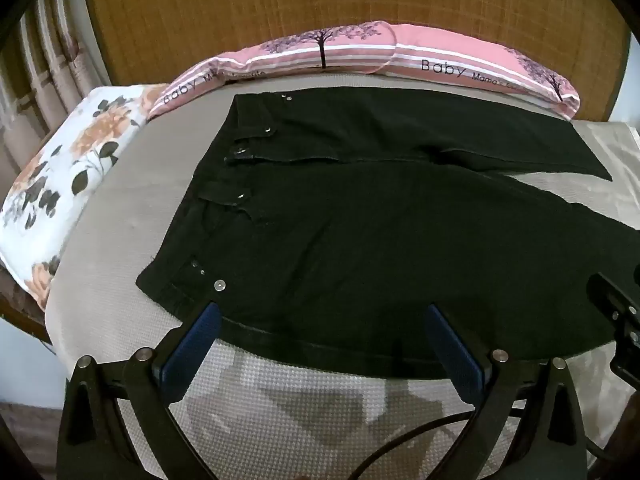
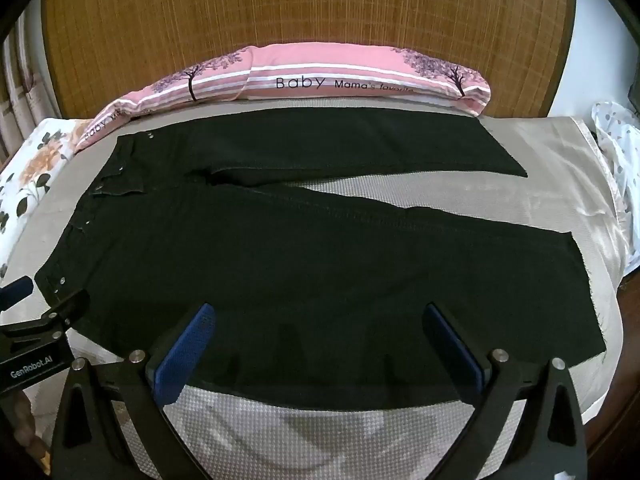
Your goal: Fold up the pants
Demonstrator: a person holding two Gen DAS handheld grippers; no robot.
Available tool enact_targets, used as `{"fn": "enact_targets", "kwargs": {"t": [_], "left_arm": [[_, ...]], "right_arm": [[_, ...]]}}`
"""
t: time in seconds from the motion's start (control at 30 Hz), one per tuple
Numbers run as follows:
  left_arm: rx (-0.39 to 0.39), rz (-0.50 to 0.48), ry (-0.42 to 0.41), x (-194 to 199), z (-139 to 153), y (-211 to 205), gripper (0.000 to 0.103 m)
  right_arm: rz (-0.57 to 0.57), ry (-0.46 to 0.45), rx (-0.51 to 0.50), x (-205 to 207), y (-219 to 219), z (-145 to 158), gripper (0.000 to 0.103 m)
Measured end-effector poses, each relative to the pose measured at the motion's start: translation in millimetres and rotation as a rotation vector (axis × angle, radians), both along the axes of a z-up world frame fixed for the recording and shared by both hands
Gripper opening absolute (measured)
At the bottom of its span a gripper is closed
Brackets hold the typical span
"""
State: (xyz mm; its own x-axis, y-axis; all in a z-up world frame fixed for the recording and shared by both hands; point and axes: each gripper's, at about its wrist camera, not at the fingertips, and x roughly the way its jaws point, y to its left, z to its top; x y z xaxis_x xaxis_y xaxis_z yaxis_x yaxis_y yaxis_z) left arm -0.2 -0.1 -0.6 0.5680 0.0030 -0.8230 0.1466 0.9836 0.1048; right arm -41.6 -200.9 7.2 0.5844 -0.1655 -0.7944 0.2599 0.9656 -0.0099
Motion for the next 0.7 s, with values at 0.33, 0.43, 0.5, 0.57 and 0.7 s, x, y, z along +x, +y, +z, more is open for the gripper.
{"fn": "enact_targets", "kwargs": {"t": [0.33, 0.43, 0.5, 0.57, 0.7], "left_arm": [[-0.041, -0.014, 0.025, 2.3, -3.9, 6.3, 0.101], [-0.046, -0.02, 0.043, 2.7, -7.8, 6.3, 0.101], [-0.038, -0.017, 0.04, 3.2, -8.2, 4.8, 0.101], [-0.036, -0.021, 0.035, 2.1, -9.8, 4.9, 0.101], [-0.023, -0.024, 0.025, -1.2, -10.3, 2.9, 0.101]], "right_arm": [[-0.002, -0.018, -0.005, -1.5, -0.5, 2.0, 0.103], [0.0, -0.017, -0.011, -3.2, 0.2, 4.1, 0.103], [0.002, -0.009, -0.02, 0.5, 0.1, 3.6, 0.103], [0.003, -0.004, -0.023, 2.4, -0.3, 3.3, 0.103], [-0.002, -0.007, -0.017, 1.7, -1.4, 1.0, 0.103]]}}
